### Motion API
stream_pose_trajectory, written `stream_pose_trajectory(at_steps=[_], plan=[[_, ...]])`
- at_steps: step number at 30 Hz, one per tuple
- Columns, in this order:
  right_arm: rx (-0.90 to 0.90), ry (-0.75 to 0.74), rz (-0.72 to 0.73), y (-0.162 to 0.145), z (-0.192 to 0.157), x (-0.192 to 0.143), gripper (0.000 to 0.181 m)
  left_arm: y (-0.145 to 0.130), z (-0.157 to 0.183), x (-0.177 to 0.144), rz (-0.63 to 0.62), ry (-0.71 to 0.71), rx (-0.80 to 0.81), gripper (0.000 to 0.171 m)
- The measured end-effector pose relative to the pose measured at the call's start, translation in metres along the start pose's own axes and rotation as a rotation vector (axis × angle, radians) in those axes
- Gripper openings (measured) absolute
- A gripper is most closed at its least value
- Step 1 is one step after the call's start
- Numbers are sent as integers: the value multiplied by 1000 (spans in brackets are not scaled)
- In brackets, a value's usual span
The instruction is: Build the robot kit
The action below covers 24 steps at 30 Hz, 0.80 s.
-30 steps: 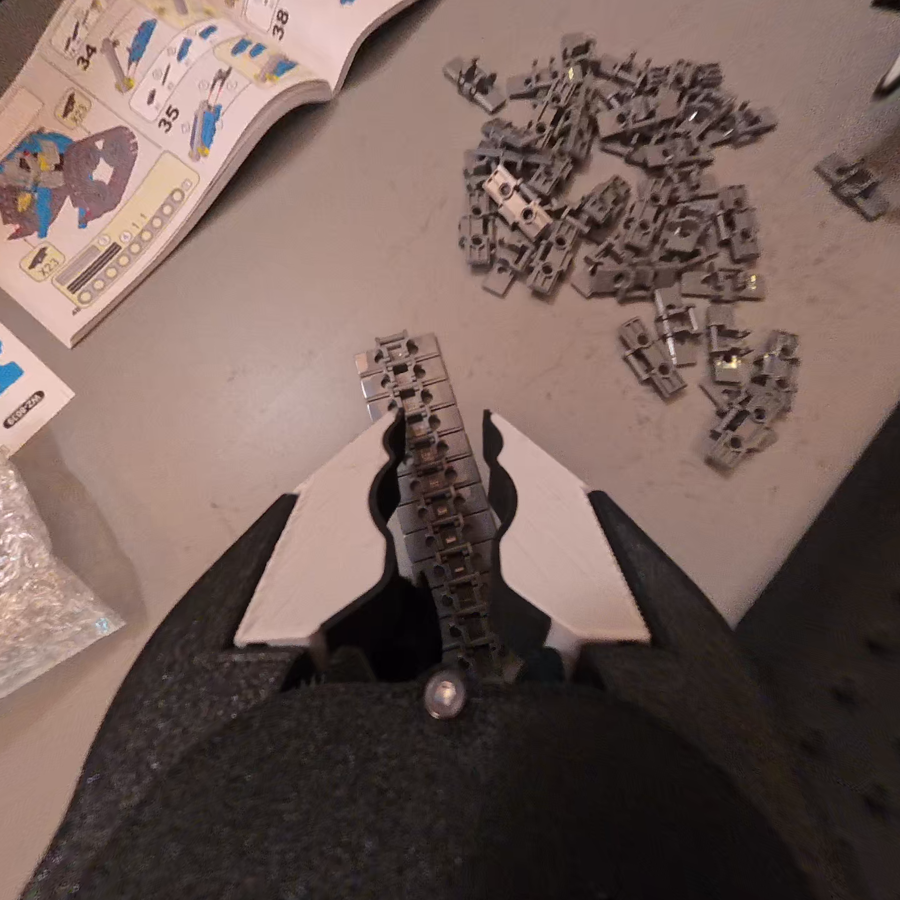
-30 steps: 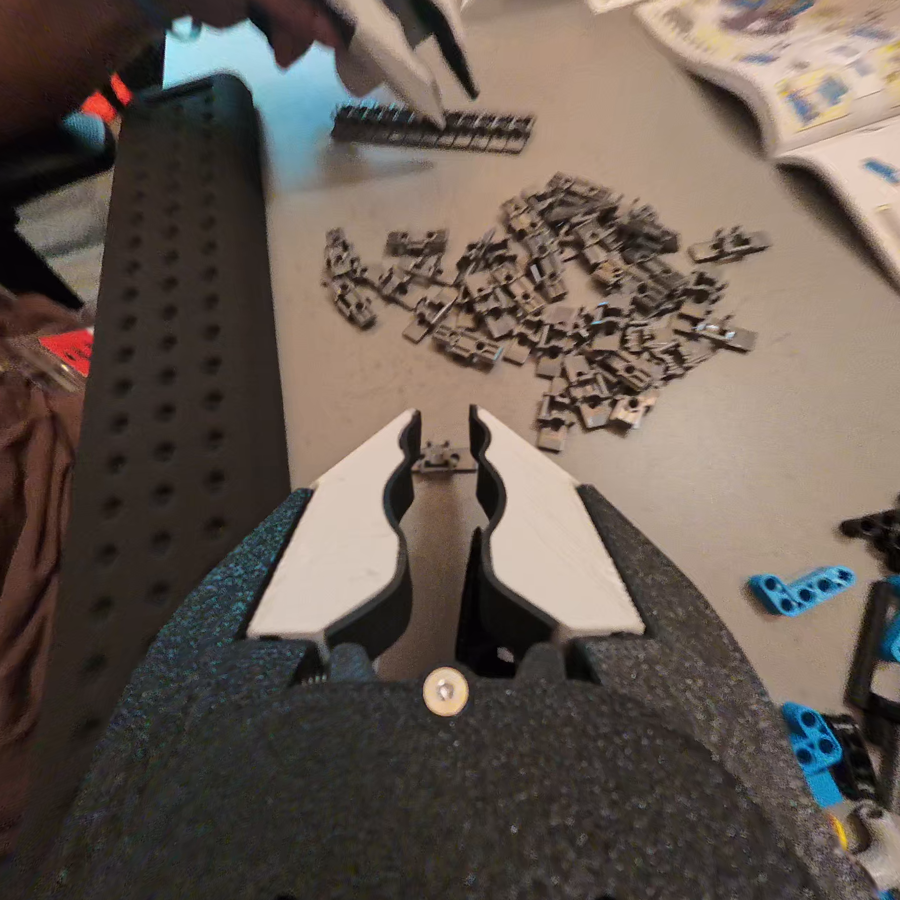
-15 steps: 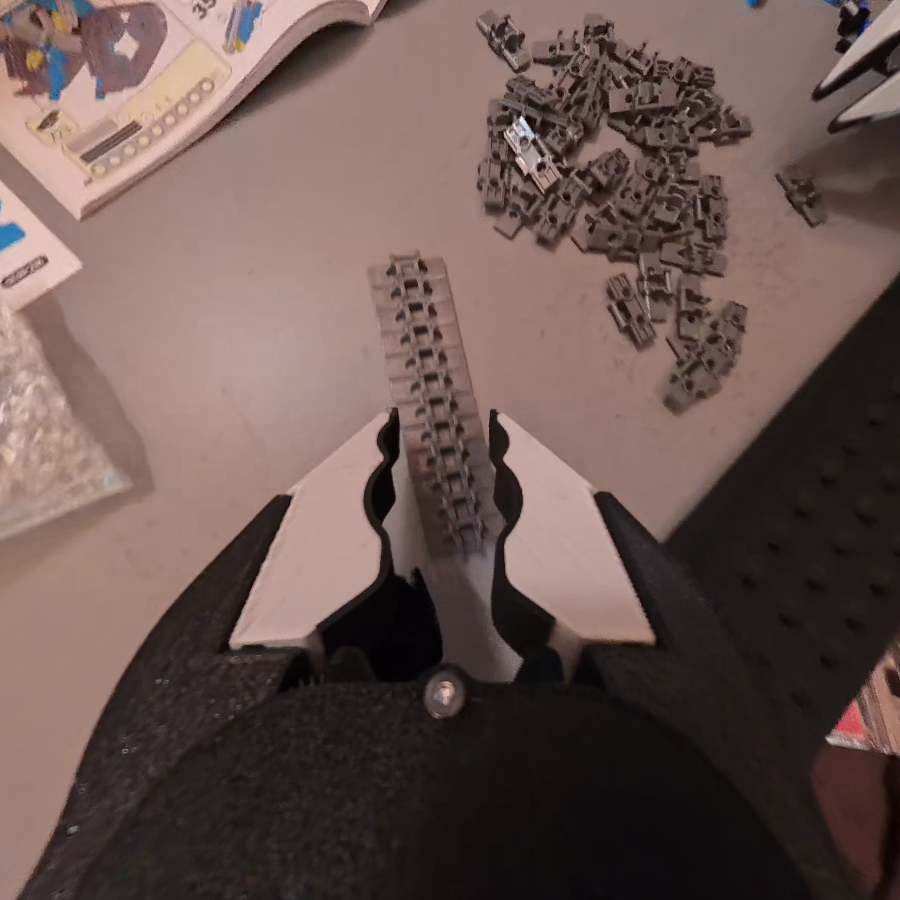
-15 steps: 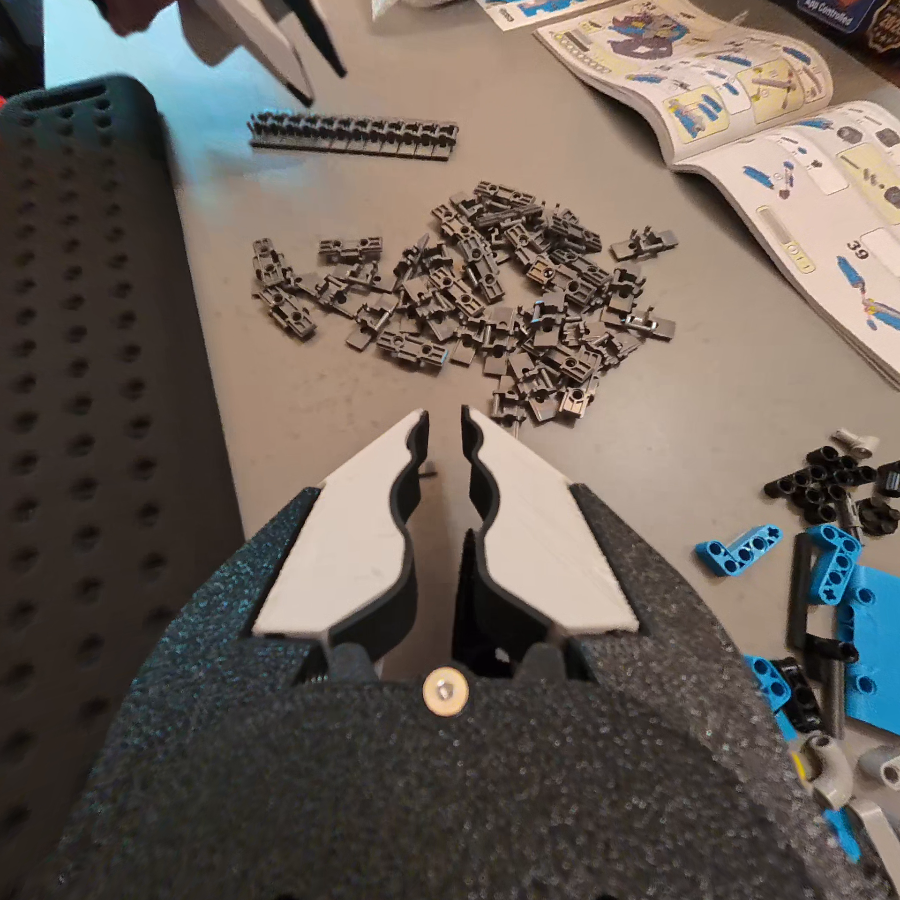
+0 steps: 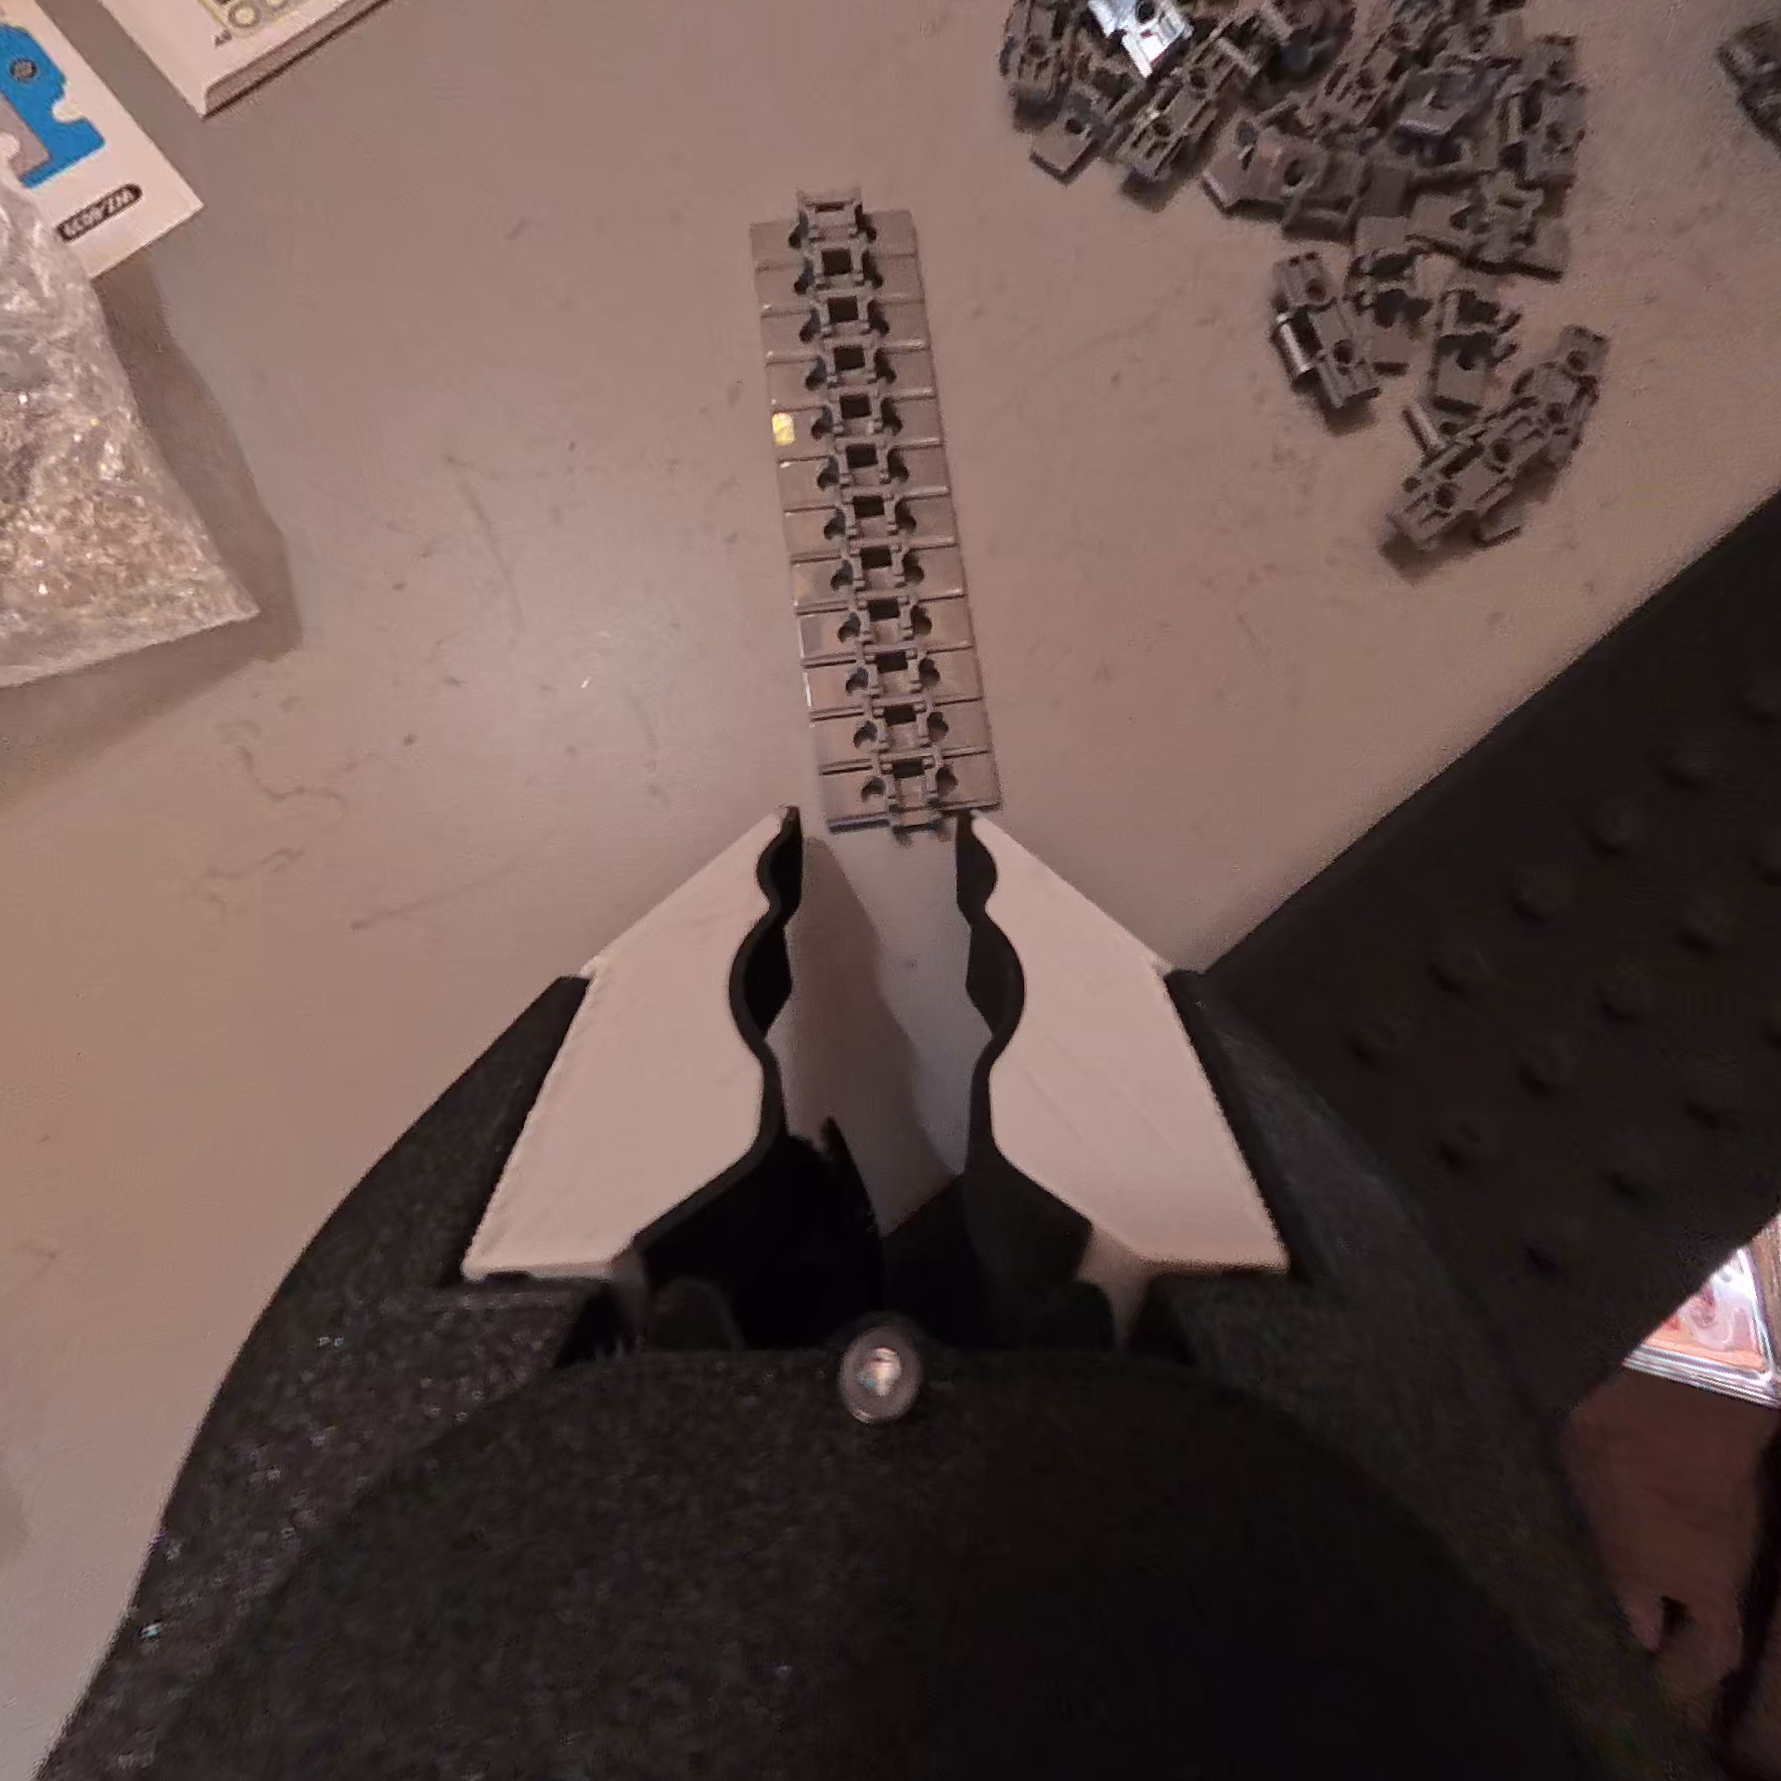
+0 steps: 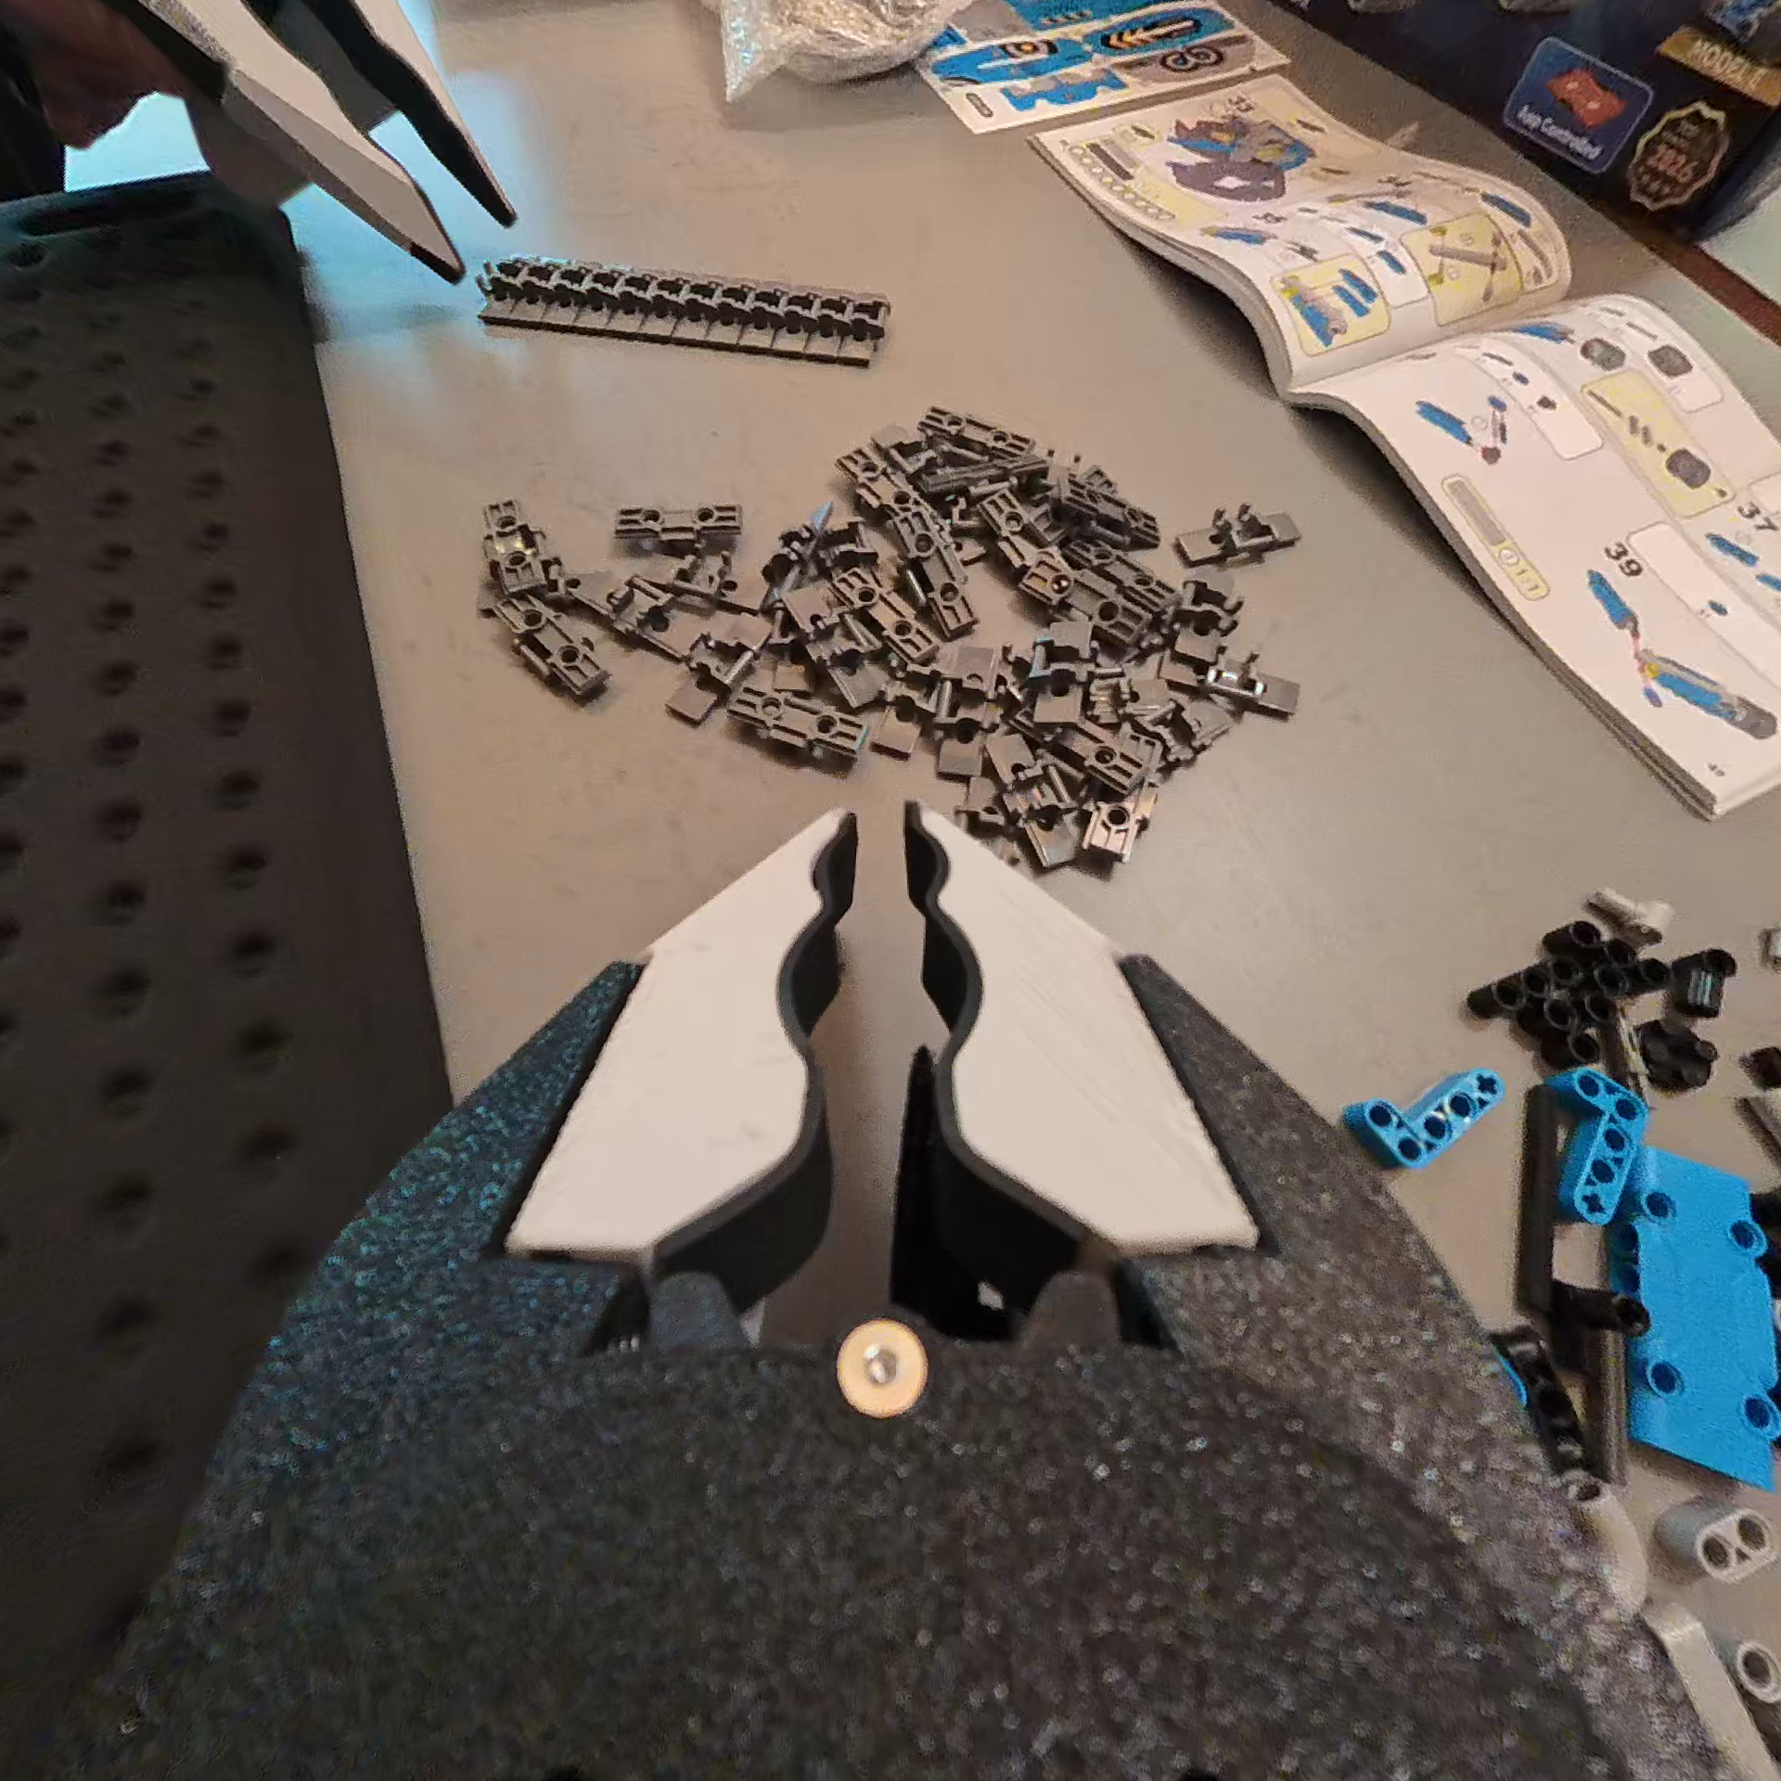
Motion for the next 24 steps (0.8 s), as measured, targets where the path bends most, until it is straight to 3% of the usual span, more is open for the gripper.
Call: stream_pose_trajectory(at_steps=[6, 11, 18, 24], plan=[[45, 1, 4, -2, 6, -2, 10, 12, 5, 3, 23, -12, -103, 34], [37, 3, -4, -3, 6, -2, 9, 5, 6, 13, -27, 30, -73, 41], [38, 12, -10, -5, 5, -4, 10, 3, 4, 16, -65, 60, -31, 38], [54, 10, 6, -4, 7, -7, 10, 16, 9, 1, -111, 52, 208, 37]])
Point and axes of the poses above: each gripper's, where its closed fingertips meet, x out along the fingers, y out of its top, z = x × y across the jaws, the point moved 1 cm from there along -x, back along the fingers, and after that the axes turned 11 degrees about z, right-handed, at the moved point
